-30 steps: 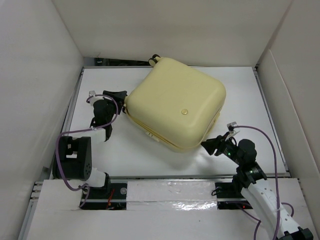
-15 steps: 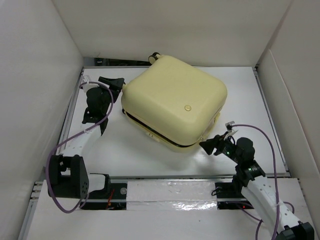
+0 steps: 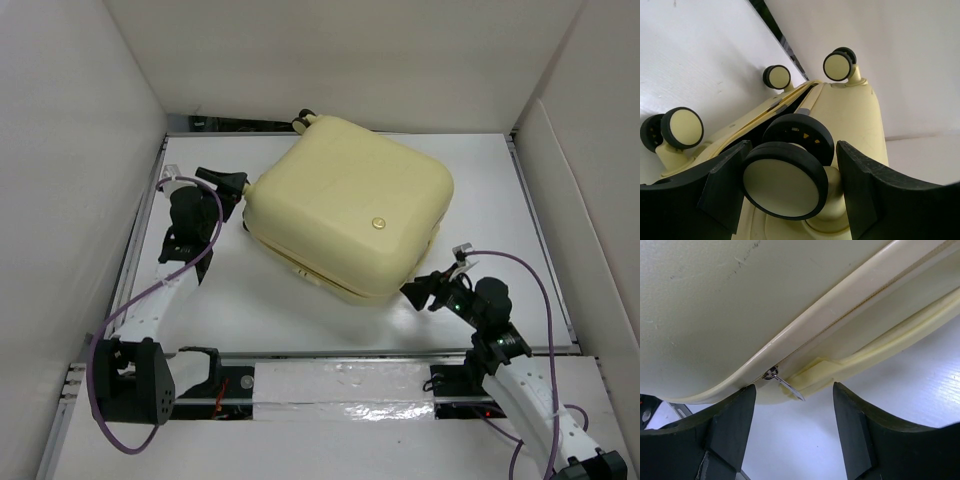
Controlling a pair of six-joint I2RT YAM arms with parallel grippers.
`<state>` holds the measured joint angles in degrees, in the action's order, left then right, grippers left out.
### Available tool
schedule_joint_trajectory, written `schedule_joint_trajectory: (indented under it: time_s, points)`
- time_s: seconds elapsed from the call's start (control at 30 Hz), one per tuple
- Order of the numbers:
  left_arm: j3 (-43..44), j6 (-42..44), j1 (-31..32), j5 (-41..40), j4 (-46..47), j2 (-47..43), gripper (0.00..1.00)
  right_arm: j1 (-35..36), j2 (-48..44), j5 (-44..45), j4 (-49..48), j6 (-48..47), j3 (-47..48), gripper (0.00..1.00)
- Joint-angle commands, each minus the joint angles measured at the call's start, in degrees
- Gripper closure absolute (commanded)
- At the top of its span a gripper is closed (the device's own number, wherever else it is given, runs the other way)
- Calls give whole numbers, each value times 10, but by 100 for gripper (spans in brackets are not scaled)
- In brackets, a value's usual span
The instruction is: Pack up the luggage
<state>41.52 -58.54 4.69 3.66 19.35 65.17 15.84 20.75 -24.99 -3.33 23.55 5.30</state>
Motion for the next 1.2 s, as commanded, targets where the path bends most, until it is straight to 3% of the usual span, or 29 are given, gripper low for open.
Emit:
schedule_joint_trajectory:
  time_s: [0.0,0.33,0.73,0.8,0.83,0.87,0.97,1.07,1.17]
  points:
    - [-16,8,-7,9,84,-46,100,5,-3,2,-28,-3,2,31]
    - [-15,16,-13,-27,77,-2,100,5,-5,5,-26,-1,0,42]
    - [-22,2,-37,-48,89,40,100,10,57,-8,-58,-5,8,42]
    - [-17,1,-37,-43,96,48,92,10,58,-8,-57,-6,11,41]
    - [-15,4,-37,-40,102,49,84,10,59,-6,-57,-6,13,41]
    - [-6,7,-37,-40,102,50,61,10,60,-6,-57,-7,16,41]
    - [21,16,-37,-43,94,42,28,16,70,-3,-59,-14,32,42]
    - [50,24,-37,-45,77,25,16,21,92,2,-68,-24,54,42]
    - [54,51,-2,-59,71,-38,21,50,155,13,-93,-32,84,49]
